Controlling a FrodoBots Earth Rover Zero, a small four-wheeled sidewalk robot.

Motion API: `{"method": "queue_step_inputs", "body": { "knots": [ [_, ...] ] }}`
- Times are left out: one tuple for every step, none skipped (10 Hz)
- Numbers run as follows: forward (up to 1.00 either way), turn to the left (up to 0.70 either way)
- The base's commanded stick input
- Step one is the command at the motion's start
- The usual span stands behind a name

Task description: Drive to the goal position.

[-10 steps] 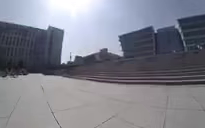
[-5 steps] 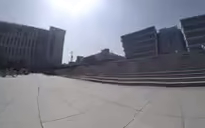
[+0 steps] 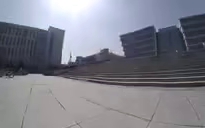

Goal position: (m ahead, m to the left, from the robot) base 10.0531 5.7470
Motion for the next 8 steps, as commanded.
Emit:
{"method": "queue_step_inputs", "body": {
  "knots": [
    [0.7,0.14],
    [0.7,0.14],
    [0.7,0.14],
    [0.7,0.14],
    [0.64,0.17],
    [0.45,0.14],
    [0.45,0.0],
    [0.45,0.0]
  ]
}}
